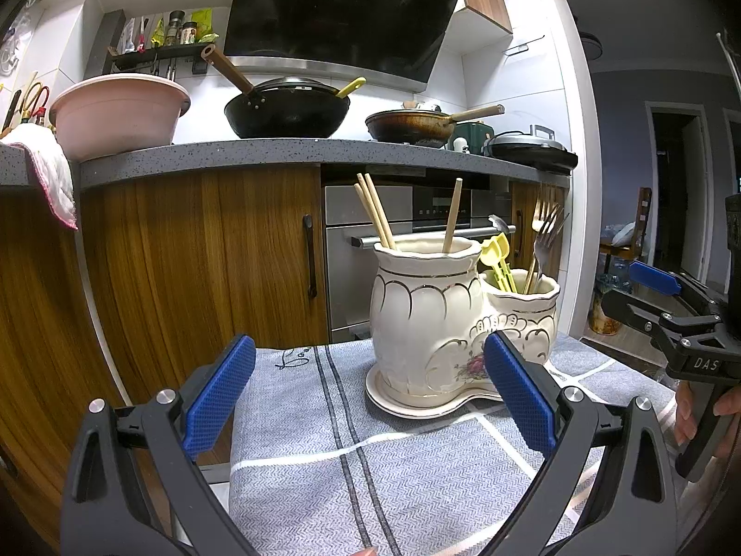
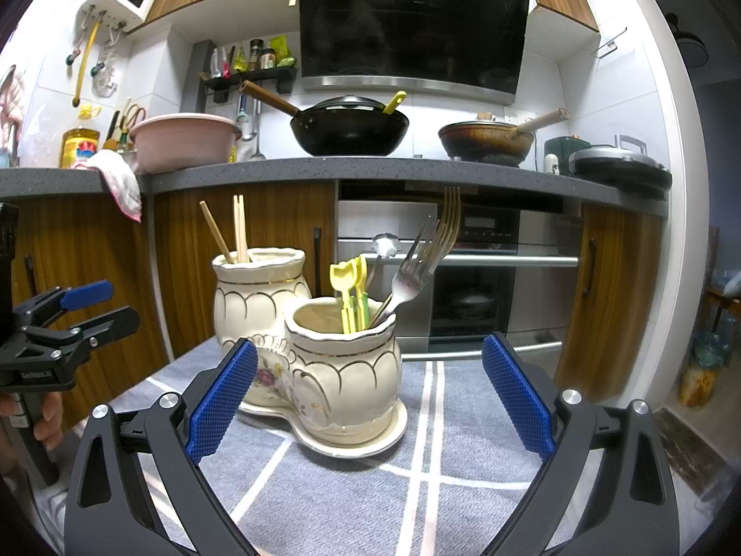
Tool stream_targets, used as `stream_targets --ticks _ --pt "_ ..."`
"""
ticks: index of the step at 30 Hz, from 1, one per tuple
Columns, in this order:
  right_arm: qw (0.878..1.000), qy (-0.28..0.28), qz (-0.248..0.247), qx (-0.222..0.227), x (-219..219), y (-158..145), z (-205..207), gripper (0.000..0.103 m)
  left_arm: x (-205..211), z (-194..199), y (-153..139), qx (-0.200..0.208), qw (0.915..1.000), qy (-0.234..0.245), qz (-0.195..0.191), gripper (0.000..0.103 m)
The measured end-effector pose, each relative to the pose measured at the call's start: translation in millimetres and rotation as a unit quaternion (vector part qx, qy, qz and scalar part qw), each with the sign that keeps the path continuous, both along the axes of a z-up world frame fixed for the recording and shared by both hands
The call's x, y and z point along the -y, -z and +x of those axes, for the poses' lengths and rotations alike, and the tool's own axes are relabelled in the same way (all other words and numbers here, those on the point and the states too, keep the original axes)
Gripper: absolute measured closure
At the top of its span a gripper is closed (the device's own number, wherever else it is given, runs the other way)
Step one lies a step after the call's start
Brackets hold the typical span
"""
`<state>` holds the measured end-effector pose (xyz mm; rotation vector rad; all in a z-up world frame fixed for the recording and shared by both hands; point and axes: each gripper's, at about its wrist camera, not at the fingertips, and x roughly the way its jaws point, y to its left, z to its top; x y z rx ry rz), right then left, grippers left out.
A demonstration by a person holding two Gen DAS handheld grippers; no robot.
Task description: Organize utensils
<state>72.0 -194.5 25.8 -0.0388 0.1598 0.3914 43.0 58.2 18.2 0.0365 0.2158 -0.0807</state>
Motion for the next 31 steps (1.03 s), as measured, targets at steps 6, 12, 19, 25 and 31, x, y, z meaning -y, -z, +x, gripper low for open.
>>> stream_targets --ticks 6,12,19,25,31 --pt "1.0 0.0 0.0 0.0 0.1 0.1 0.0 0.006 0.0 -0.2 -0.1 0.0 1.0 0.0 0.0 0.006" --pt "1.0 0.0 0.0 0.0 -0.1 -0.1 0.0 0.006 -0.1 0.2 -0.5 0.0 1.0 0.0 0.0 0.006" --pt "1.0 0.0 0.0 0.0 -0.1 -0.1 0.2 0.006 0.8 1.3 3.9 -0.005 1.0 0.007 0.001 0.006" --pt "1.0 0.0 0.0 0.0 -0.1 -0.2 0.2 0.006 0.2 3.0 4.8 -0.012 0.9999 0.002 -0.002 0.006" --pt "1.0 0.022 0.0 -0.007 1.0 2.1 2.7 0.005 -0.2 2.6 4.3 -0.015 0.9999 -0.005 -0.004 0.006"
